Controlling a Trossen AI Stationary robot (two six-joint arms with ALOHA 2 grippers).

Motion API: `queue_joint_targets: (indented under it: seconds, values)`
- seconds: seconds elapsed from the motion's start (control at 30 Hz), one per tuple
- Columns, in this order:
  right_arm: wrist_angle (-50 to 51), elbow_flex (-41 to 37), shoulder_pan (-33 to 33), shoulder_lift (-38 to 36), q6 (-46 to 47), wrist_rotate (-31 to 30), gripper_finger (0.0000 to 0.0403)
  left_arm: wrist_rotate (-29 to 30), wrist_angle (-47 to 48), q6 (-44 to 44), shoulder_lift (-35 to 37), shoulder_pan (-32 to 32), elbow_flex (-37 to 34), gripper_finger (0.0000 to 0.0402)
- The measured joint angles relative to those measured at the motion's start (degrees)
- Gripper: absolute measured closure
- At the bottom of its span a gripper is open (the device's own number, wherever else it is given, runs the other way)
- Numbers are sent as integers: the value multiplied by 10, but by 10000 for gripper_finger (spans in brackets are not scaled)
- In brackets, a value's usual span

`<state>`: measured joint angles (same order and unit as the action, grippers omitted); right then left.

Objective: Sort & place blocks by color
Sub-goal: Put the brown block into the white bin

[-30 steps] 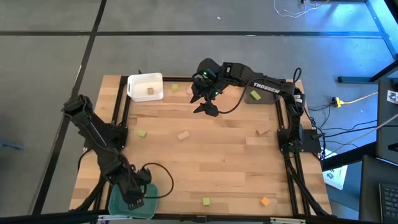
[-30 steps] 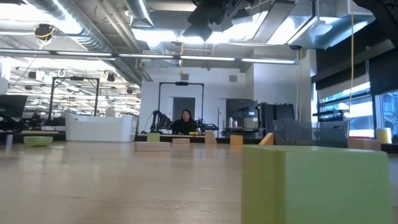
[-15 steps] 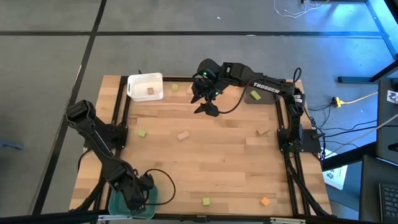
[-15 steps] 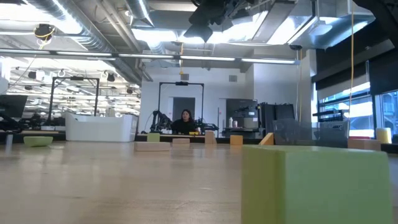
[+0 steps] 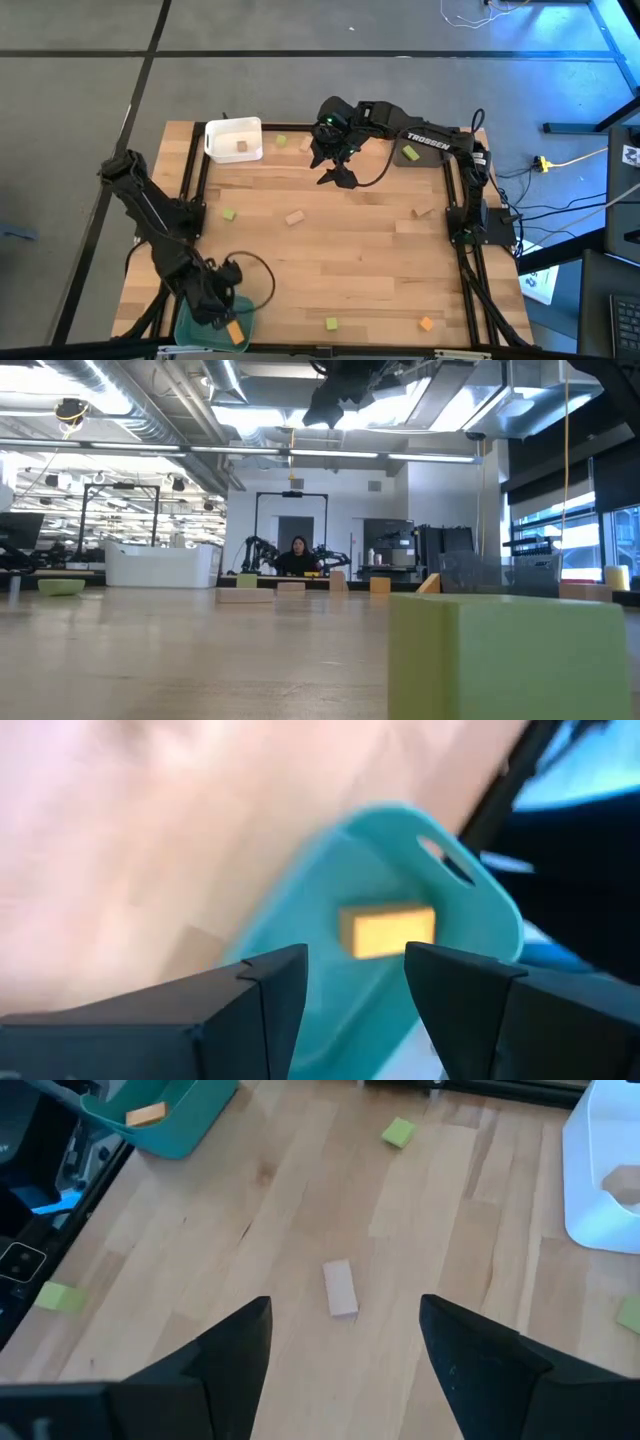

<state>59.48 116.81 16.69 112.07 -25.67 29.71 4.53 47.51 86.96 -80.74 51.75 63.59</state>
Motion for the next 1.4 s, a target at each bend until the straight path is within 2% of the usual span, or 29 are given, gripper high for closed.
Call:
queue_joint_targets:
  seconds: [0.1,0.4,0.57,0.7,0.93,1.2,1.4]
  values:
    - [0,0,0,0,1,0,148,40,44,15,40,-8,0,237]
    - [0,0,-1,7,28,-14,148,240,202,12,151,-41,0,237]
    - [-1,0,-12,37,5,-60,148,290,274,12,194,-75,0,237]
    - [-6,0,-27,77,-23,-67,148,305,306,10,210,-105,0,237]
    - [-58,0,-45,155,-46,-137,148,304,329,10,216,-128,0,237]
    - [-90,0,-61,215,-106,-137,148,303,330,10,216,-129,0,237]
    - [-93,0,-69,243,-108,-137,148,303,330,10,216,-129,0,237]
